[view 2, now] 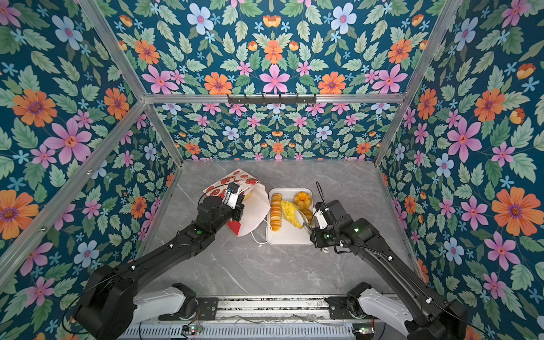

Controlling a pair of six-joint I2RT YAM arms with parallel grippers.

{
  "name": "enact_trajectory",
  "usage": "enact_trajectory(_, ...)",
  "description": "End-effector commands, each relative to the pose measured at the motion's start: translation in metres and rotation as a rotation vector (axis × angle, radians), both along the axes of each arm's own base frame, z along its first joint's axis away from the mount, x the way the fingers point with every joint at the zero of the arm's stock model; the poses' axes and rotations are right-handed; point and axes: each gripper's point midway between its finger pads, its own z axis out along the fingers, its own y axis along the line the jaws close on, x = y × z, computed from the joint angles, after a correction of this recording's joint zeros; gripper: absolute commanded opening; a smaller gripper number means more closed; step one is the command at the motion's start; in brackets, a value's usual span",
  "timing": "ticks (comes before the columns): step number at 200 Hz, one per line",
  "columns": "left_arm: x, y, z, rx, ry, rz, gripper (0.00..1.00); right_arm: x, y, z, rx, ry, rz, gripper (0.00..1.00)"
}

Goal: Take the fake bread out of the paper bag

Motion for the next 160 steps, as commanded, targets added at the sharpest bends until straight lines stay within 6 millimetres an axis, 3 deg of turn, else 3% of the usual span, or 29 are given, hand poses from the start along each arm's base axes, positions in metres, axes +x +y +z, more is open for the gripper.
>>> enact_trajectory(1,0.002,0.002,0.011,-0.027,-0.036,0.013,0.00,0.008,-0.013,0.004,-0.123,-0.047,0.014,0.10)
enact_trajectory(51,0.000,0.008,0.015,-0.044,-0.059,0.024,0.00,0.022,-0.007,0.011,-0.464,-0.200,0.117,0.10)
enact_trajectory(89,-0.003,0.011,0.020,-0.070,-0.082,0.021,0.00,0.037,-0.014,0.012,-0.738,-0.343,0.125,0.08)
enact_trajectory(118,-0.006,0.014,0.024,-0.087,-0.098,0.024,0.00,0.049,-0.018,0.014,-0.838,-0.415,0.080,0.08)
enact_trajectory(160,-0.010,0.019,0.026,-0.097,-0.111,0.028,0.00,0.056,-0.001,-0.003,-0.837,-0.443,0.082,0.07)
